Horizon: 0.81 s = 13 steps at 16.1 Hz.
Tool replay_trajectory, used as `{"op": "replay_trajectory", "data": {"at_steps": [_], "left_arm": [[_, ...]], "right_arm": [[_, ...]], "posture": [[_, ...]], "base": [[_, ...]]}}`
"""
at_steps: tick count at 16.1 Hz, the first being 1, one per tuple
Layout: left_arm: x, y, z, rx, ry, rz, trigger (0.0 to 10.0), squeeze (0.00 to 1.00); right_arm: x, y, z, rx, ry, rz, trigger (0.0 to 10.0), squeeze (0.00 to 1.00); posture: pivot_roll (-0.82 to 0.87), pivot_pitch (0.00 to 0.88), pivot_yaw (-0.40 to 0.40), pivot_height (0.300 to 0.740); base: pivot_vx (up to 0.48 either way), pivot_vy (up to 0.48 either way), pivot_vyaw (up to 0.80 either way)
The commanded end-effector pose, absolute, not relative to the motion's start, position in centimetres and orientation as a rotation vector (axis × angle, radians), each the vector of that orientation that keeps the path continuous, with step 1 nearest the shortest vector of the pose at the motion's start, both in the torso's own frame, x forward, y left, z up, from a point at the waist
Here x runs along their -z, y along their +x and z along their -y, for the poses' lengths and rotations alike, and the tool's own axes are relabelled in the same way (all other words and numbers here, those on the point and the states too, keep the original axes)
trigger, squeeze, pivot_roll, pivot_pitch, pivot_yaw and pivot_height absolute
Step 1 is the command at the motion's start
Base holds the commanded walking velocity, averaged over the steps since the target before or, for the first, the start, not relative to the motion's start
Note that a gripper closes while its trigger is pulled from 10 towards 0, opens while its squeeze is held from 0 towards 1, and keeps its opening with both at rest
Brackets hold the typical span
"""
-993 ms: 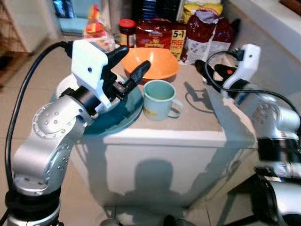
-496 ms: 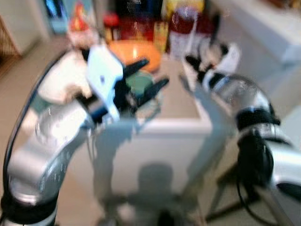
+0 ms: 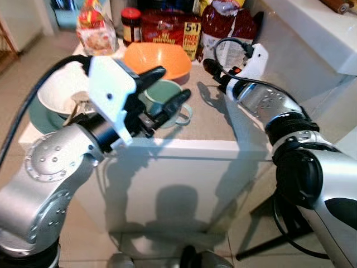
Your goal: Setting the table
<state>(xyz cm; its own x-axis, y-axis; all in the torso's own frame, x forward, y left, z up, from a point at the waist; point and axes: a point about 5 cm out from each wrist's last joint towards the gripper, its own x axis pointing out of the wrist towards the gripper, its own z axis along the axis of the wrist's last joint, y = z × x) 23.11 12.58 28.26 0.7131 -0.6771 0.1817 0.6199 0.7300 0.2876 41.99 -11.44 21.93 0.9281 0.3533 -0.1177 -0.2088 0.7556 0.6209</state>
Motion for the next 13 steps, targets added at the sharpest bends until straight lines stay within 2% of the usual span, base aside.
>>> {"op": "replay_trajectory", "data": {"at_steps": [1, 8, 13], "left_arm": [[-28.7, 22.5, -12.7, 0.721, 0.217, 0.293, 10.0, 0.0], [-31.1, 21.3, -13.3, 0.74, 0.271, 0.31, 10.0, 0.0], [-31.3, 20.8, -13.1, 0.764, 0.28, 0.278, 10.0, 0.0]], "right_arm": [[-22.7, 42.2, 11.6, -0.296, 0.651, -0.206, 10.0, 0.0], [-25.1, 42.5, 9.6, -0.354, 0.817, -0.115, 10.0, 0.0], [-24.1, 42.1, 7.6, -0.386, 0.741, -0.216, 10.0, 0.0]], "posture": [[0.24, 0.162, -0.168, 0.74], [0.33, 0.249, -0.181, 0.74], [0.34, 0.268, -0.192, 0.74]], "base": [[0.0, 0.0, 0.0], [0.0, 0.0, 0.0], [0.0, 0.0, 0.0]]}}
